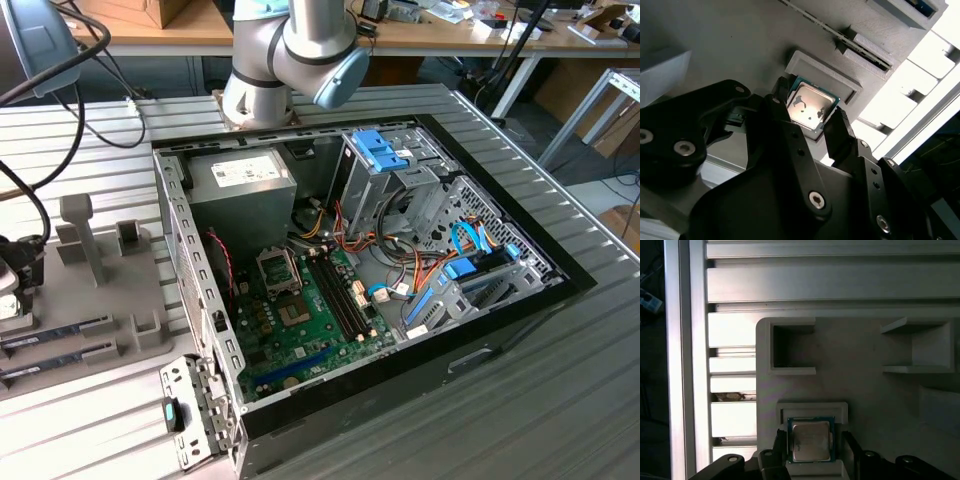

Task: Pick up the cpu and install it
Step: 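Pick up the cpu and move it towards the insertion slot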

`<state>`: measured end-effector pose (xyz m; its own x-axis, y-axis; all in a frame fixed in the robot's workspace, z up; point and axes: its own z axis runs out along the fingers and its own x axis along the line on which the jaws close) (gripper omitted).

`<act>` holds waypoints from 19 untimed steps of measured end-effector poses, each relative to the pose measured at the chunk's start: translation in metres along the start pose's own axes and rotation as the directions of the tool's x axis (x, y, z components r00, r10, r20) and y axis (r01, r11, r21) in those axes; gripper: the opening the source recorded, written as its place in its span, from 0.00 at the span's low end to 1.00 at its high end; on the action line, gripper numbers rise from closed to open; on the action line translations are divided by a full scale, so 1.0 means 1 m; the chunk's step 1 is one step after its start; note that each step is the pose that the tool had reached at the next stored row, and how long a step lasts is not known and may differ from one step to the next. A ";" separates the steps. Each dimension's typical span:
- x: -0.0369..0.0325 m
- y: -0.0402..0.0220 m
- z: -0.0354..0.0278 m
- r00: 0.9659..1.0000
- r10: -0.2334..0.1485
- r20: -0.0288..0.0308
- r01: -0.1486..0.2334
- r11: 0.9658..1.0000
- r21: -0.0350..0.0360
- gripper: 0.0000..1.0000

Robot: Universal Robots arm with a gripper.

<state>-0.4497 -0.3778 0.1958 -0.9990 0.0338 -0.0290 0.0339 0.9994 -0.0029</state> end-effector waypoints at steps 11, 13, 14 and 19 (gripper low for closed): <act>0.0000 0.0000 0.0031 1.000 -0.002 0.000 0.002 1.000 0.000 0.56; 0.0000 0.0000 0.0033 1.000 -0.002 0.000 0.002 1.000 0.000 0.56; 0.0000 0.0000 0.0034 1.000 -0.002 0.000 0.002 1.000 0.000 0.56; 0.0000 0.0000 0.0035 1.000 -0.002 0.000 0.002 1.000 0.000 0.56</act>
<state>-0.4496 -0.3778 0.1923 -0.9991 0.0317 -0.0289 0.0317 0.9995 -0.0029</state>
